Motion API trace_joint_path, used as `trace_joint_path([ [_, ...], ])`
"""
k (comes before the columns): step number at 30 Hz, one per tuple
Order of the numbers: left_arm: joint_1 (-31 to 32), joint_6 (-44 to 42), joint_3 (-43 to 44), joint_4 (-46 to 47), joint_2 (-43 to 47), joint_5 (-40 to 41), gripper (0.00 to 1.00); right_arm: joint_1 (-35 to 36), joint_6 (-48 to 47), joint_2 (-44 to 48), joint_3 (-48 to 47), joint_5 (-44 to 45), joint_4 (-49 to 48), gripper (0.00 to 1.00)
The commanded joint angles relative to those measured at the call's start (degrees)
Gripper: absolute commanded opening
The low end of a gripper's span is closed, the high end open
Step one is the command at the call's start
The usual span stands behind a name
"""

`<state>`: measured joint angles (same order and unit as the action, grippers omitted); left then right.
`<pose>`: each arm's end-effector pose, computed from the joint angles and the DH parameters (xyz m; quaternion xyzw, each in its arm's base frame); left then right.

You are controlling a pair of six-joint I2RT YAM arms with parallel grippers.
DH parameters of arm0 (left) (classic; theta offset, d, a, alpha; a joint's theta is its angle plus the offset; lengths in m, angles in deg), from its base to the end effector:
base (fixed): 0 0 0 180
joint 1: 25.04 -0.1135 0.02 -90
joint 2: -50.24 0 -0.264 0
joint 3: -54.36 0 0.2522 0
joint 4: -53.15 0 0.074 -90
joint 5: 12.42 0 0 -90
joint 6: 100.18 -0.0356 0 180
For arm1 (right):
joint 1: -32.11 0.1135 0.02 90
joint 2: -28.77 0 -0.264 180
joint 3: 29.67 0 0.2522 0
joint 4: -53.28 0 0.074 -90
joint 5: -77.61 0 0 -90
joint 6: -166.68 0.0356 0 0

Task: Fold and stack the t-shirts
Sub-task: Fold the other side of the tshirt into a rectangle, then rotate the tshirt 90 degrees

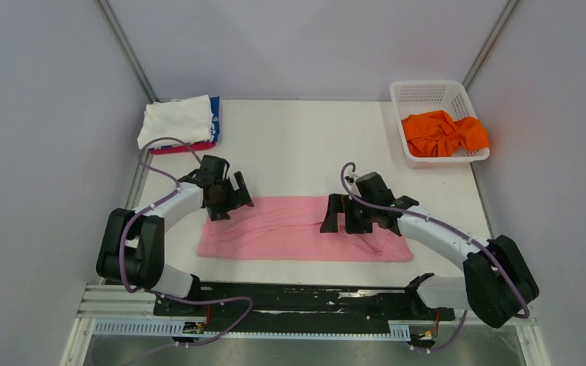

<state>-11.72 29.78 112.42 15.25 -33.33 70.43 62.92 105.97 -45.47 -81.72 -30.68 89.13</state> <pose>0.2588 -0.0658 0.1695 -0.2098 0.9485 -0.1572 0.1779 0.1994 0.1319 0.1809 -0.0563 0.9485 0.2684 0.1588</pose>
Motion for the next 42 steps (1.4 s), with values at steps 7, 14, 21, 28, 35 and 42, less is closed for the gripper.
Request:
trace_joint_path([
  [7, -0.18, -0.61, 1.41, -2.04, 0.72, 6.66, 1.0, 14.01, -6.22, 4.88, -3.43, -8.85, 2.07, 1.0],
  [14, -0.14, -1.03, 3.13, -5.08, 2.41, 8.53, 1.0, 14.31, -3.48, 10.04, -4.67, 4.9, 6.83, 1.0],
  [21, 1.59, -3.45, 5.22, -6.8, 6.27, 3.66, 1.0, -0.62, 17.7, 14.34, 2.43, 7.92, 10.89, 1.0],
  [28, 8.14, -6.31, 4.72, -1.52, 3.1, -6.75, 1.0, -9.75, 21.62, 9.88, 8.5, 7.42, 7.27, 1.0],
  [35, 9.84, -6.34, 0.13, -1.68, -1.06, -8.33, 1.0, -19.67, 15.46, -6.45, 1.17, 10.29, -2.71, 1.0],
  [42, 14.77, -6.1, -2.65, -3.6, -1.17, -10.64, 1.0, -21.87, 4.3, -33.44, -27.89, 9.36, -5.58, 1.0],
])
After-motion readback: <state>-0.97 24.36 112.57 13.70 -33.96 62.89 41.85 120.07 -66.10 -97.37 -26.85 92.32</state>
